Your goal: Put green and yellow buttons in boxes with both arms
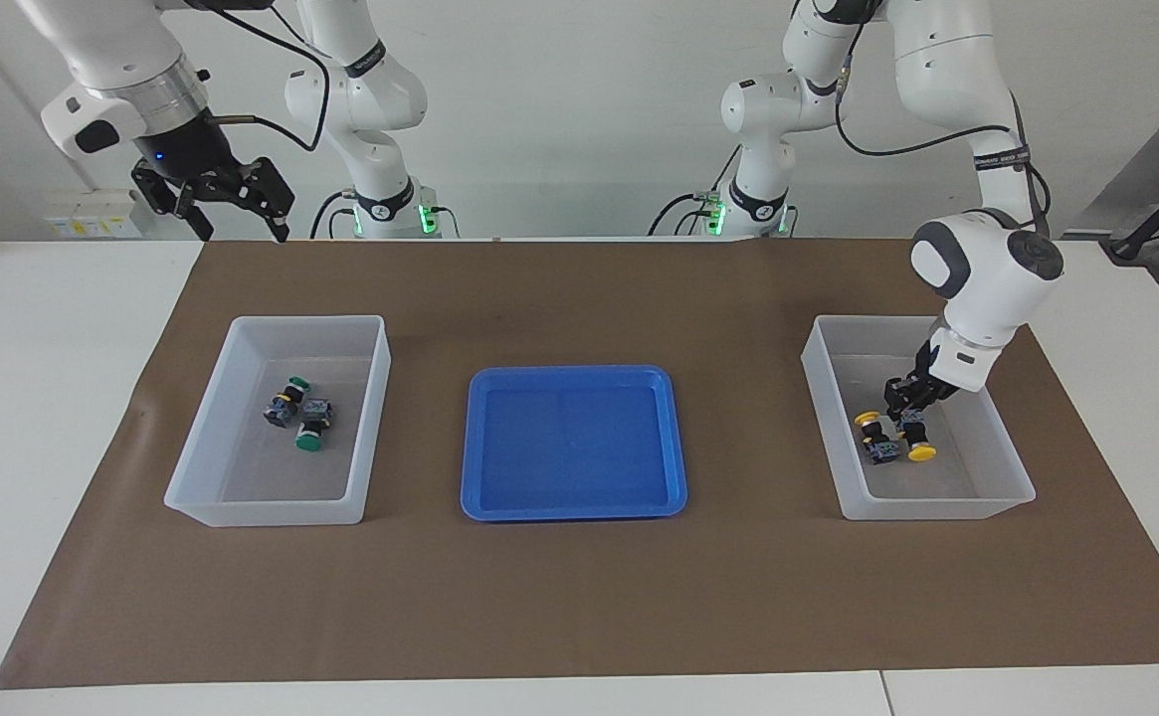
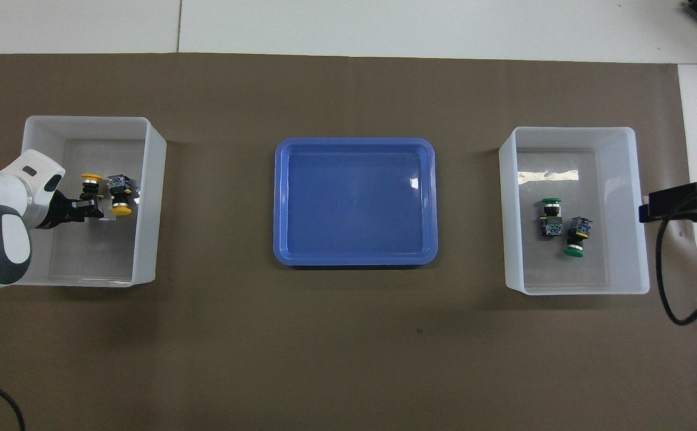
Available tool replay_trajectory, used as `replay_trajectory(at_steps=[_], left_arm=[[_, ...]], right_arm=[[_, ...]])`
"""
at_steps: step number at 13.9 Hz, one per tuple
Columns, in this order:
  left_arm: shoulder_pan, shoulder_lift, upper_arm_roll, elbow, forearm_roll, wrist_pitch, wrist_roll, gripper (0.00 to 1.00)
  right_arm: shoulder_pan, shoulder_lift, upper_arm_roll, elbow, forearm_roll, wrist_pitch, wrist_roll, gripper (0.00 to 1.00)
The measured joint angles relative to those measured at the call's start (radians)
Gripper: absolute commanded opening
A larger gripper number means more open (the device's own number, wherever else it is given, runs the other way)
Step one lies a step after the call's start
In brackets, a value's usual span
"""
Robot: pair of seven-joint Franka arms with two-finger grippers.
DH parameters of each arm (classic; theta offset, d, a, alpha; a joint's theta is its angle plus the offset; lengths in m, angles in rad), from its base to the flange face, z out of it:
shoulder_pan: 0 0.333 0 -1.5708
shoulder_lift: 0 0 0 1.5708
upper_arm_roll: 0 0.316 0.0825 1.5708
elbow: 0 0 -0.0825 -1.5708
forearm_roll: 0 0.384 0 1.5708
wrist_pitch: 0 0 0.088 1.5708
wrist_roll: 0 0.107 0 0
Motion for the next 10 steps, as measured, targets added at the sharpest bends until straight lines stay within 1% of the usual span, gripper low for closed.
replay_trajectory(at_steps=[1, 2, 3, 4, 5, 7, 9, 10], left_arm=[[0.0, 0.005, 0.0, 0.0, 0.0, 0.006, 0.0, 0.02], [0.0, 0.005, 0.0, 0.002, 0.0, 0.008, 0.0, 0.07], [0.0, 0.005, 0.0, 0.002, 0.0, 0.008, 0.0, 0.21], [0.0, 0.005, 0.0, 0.002, 0.0, 0.008, 0.0, 0.41], [0.0, 0.005, 0.001, 0.002, 0.0, 0.008, 0.0, 0.48], [0.002, 0.005, 0.002, 0.007, 0.0, 0.008, 0.0, 0.66], [0.003, 0.005, 0.003, 0.037, 0.0, -0.005, 0.001, 0.76], [0.004, 0.005, 0.003, 0.07, 0.0, -0.04, 0.001, 0.76]], right_arm=[[0.0, 0.0, 0.0, 0.0, 0.0, 0.0, 0.0, 1.0], [0.0, 0.0, 0.0, 0.0, 0.0, 0.0, 0.0, 1.0], [0.0, 0.0, 0.0, 0.0, 0.0, 0.0, 0.0, 1.0], [0.0, 0.0, 0.0, 0.0, 0.0, 0.0, 0.0, 1.0], [0.0, 0.0, 0.0, 0.0, 0.0, 0.0, 0.0, 1.0], [0.0, 0.0, 0.0, 0.0, 0.0, 0.0, 0.0, 1.0], [0.0, 0.0, 0.0, 0.0, 0.0, 0.0, 0.0, 1.0], [0.0, 0.0, 0.0, 0.0, 0.0, 0.0, 0.0, 1.0]])
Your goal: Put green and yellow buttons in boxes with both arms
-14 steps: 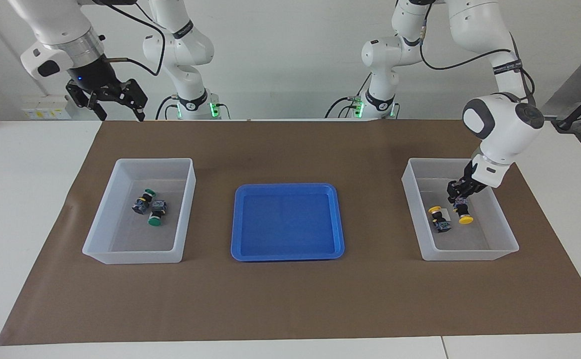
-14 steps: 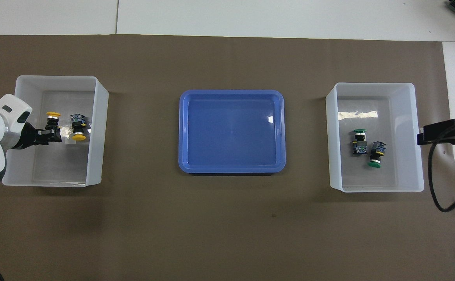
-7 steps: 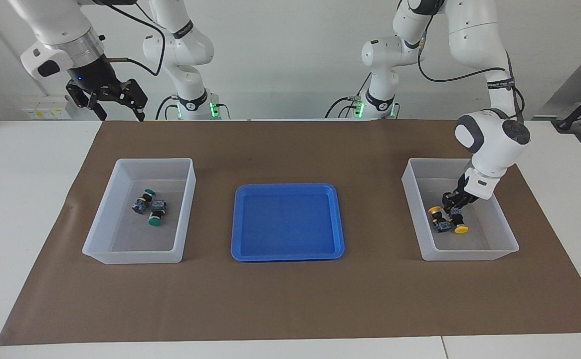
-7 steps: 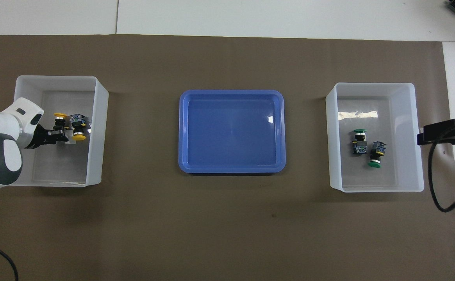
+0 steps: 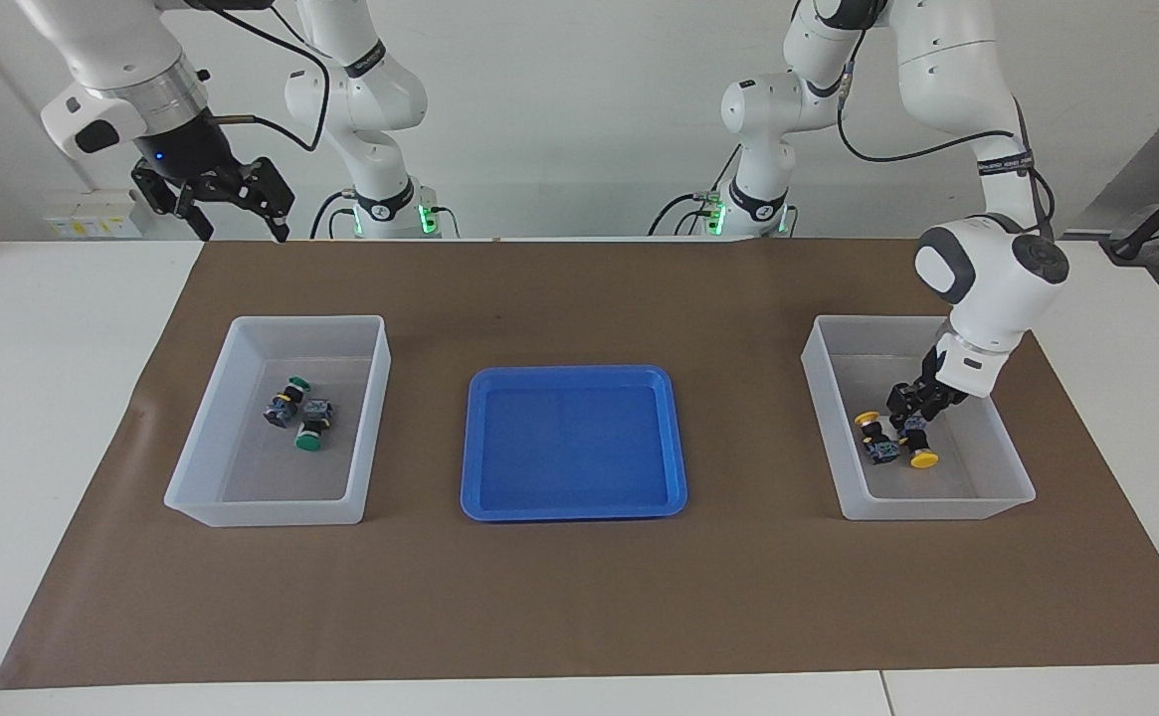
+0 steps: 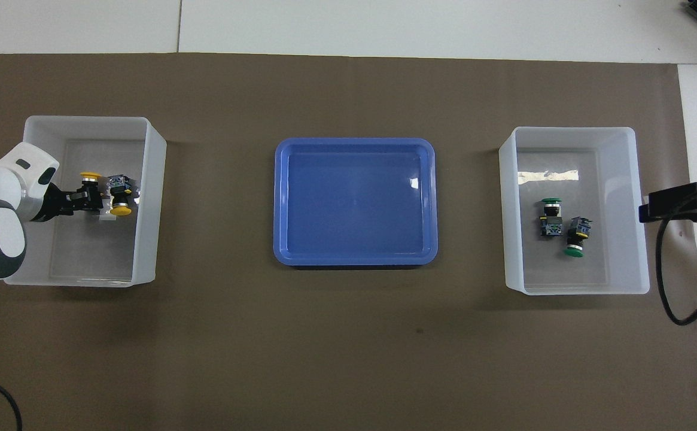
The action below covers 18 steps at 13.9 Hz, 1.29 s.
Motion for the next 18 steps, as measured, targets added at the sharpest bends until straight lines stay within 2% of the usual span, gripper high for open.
replay_trajectory(at_steps=[5, 10, 11, 12, 15, 18], left_arm=[[0.0, -0.002, 0.001, 0.288, 0.009, -0.323, 0.0, 0.76], [-0.013, 0.004, -0.007, 0.626, 0.076, -0.783, -0.01, 0.77], [-0.03, 0.006, -0.007, 0.675, 0.078, -0.844, -0.022, 0.83], [-0.053, 0.007, -0.008, 0.704, 0.079, -0.888, -0.043, 0.98], [-0.156, 0.008, -0.012, 0.729, 0.081, -0.941, -0.124, 1.0], [-0.218, -0.012, -0.019, 0.721, 0.086, -0.935, -0.19, 0.97]], right_arm=[[0.0, 0.0, 0.0, 0.0, 0.0, 0.0, 0.0, 1.0], [0.0, 0.0, 0.0, 0.0, 0.0, 0.0, 0.0, 1.0], [0.0, 0.0, 0.0, 0.0, 0.0, 0.0, 0.0, 1.0], [0.0, 0.0, 0.0, 0.0, 0.0, 0.0, 0.0, 1.0], [0.0, 0.0, 0.0, 0.0, 0.0, 0.0, 0.0, 1.0], [0.0, 0.0, 0.0, 0.0, 0.0, 0.0, 0.0, 1.0]])
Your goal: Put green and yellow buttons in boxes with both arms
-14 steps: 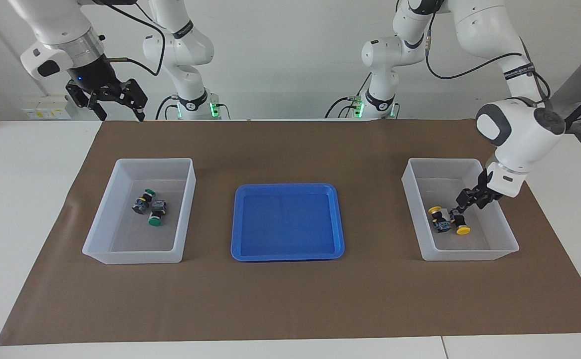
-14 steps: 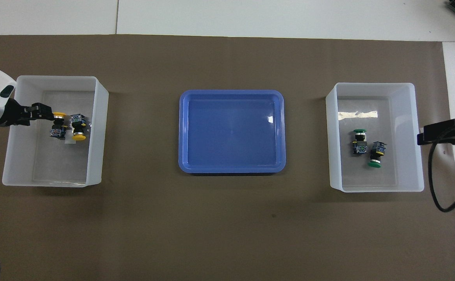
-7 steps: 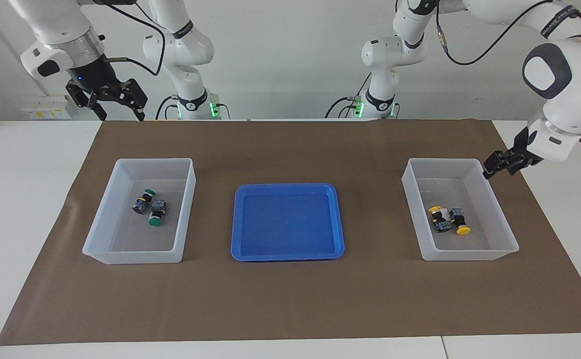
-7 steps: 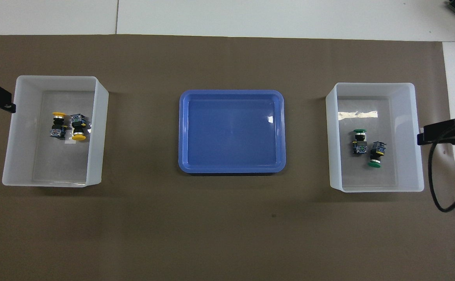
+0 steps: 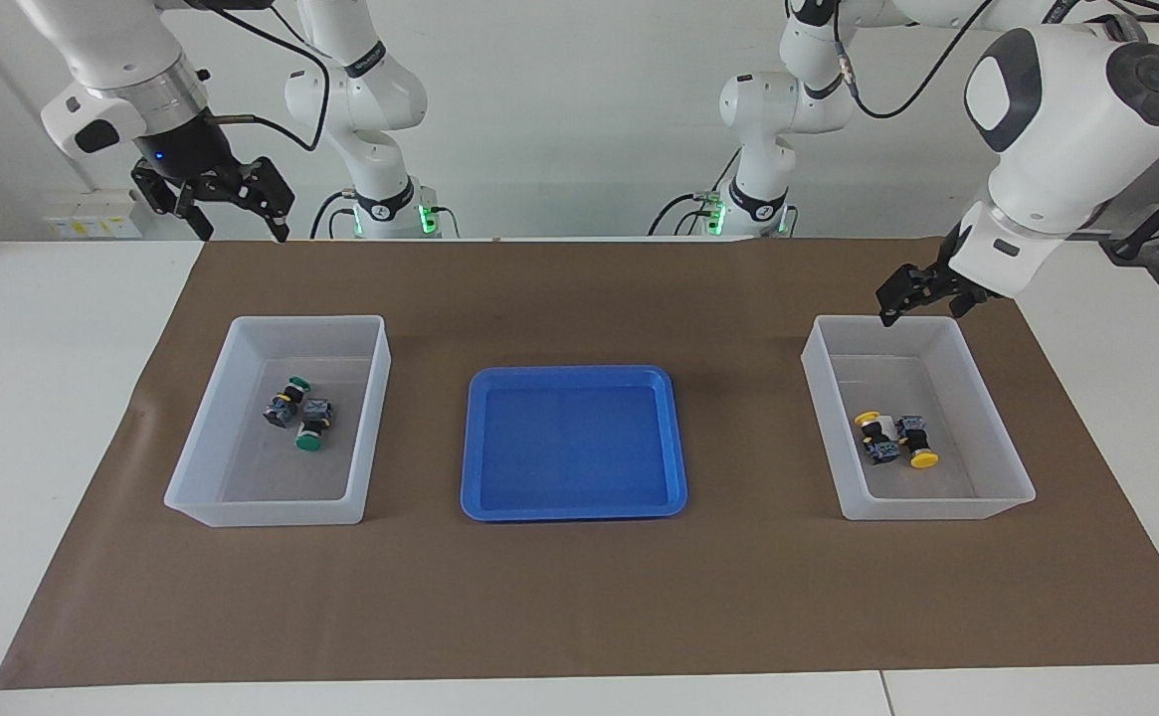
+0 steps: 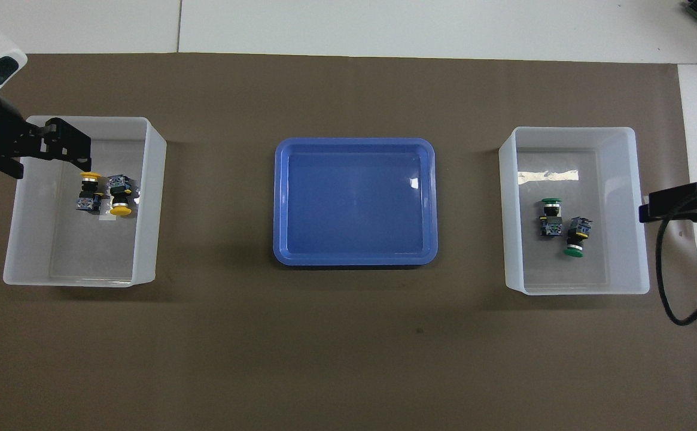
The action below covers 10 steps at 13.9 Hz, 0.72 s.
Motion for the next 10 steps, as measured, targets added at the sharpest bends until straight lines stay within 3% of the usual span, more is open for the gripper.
replay_trajectory(at_steps=[5, 10], left_arm=[[-0.002, -0.112, 0.006, -0.241, 0.001, 0.208, 0.001, 0.95], [0.012, -0.144, 0.019, -0.246, 0.0, 0.252, 0.037, 1.0]], right_arm=[[0.0, 0.0, 0.0, 0.0, 0.0, 0.0, 0.0, 1.0], [0.0, 0.0, 0.0, 0.0, 0.0, 0.0, 0.0, 1.0]])
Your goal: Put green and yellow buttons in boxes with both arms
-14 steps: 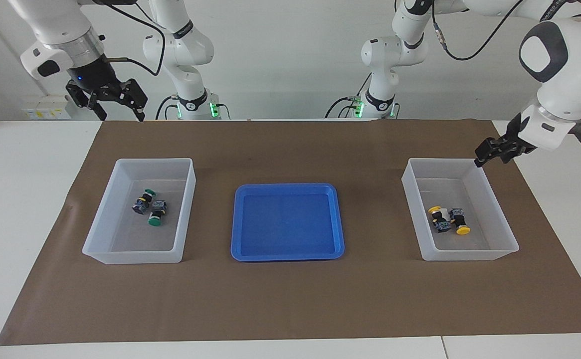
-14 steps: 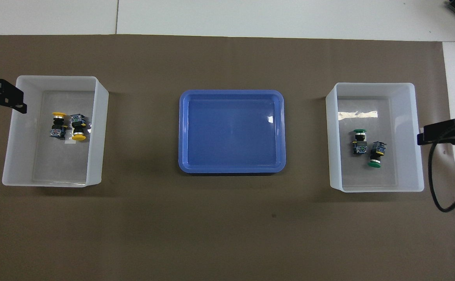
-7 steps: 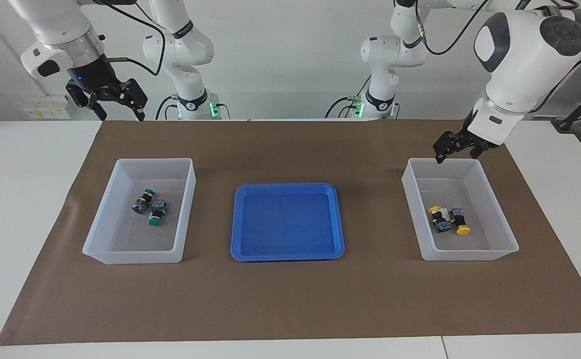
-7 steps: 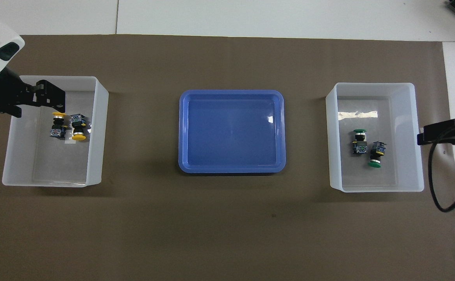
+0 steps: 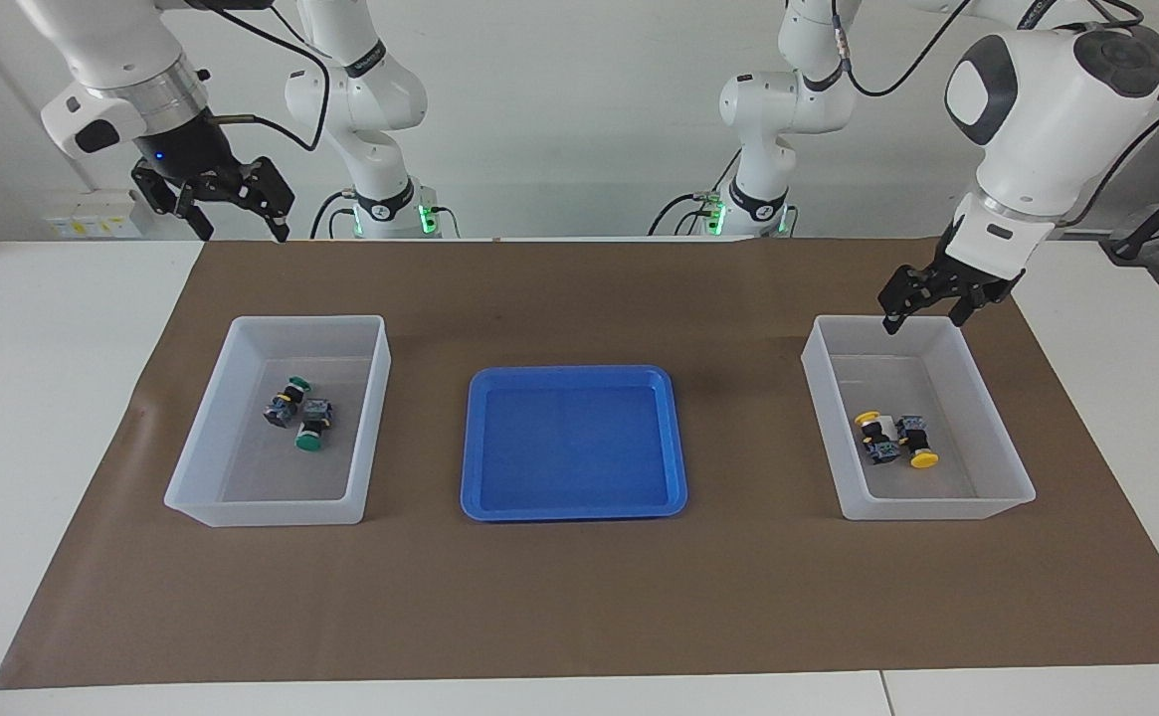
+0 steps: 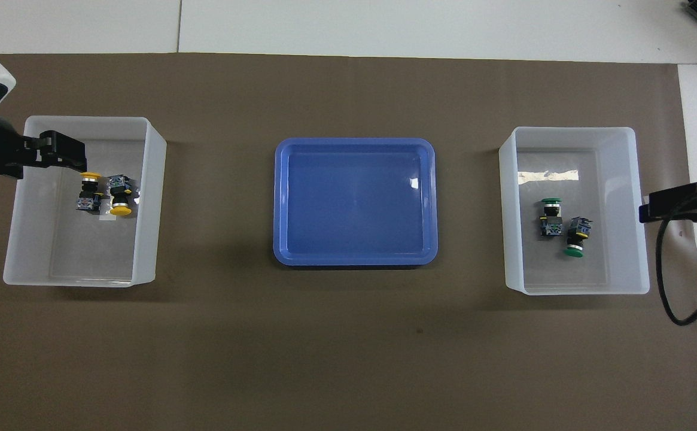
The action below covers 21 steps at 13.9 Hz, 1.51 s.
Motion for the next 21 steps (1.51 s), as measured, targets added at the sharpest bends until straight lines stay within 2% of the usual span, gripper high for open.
replay_trajectory(at_steps=[21], left_arm=[[0.013, -0.016, -0.014, 0.023, 0.0, 0.0, 0.002, 1.0]], right_arm=[[0.0, 0.0, 0.0, 0.0, 0.0, 0.0, 0.0, 1.0]])
